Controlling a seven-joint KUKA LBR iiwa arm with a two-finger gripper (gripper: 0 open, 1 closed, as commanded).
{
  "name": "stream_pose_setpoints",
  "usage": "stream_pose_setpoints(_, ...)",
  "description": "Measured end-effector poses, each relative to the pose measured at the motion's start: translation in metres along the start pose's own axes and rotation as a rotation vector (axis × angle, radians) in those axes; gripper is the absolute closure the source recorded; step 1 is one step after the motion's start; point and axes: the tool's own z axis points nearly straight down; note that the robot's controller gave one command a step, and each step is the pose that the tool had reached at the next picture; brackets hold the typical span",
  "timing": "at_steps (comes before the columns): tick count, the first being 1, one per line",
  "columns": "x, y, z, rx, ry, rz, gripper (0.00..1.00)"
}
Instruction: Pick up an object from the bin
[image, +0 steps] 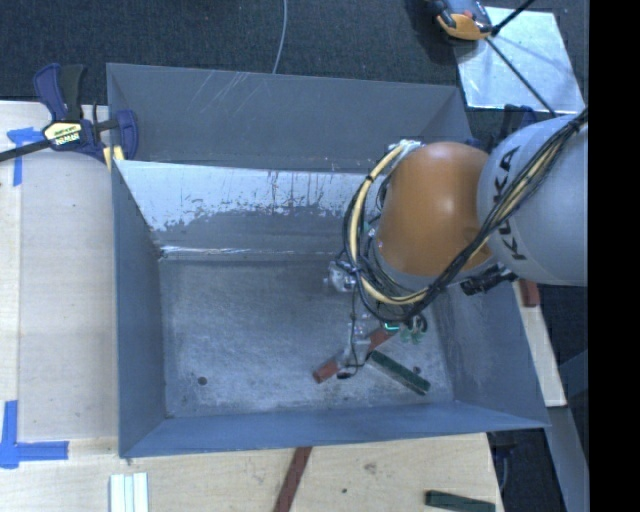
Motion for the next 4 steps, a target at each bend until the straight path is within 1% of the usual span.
stream_pose_setpoints(1, -0.002, 0.0, -0.004, 0.0, -0.008, 0.001, 0.0)
stream_pose_setpoints(2, 0.009, -0.024, 0.069, 0.0, -0.013, -0.038, 0.0)
stream_pose_setpoints(3, 0.011, -0.029, 0.1, 0.001, -0.007, -0.078, 0.0)
stream_pose_setpoints(4, 0.005, -0.038, 0.062, 0.001, -0.008, -0.343, 0.0)
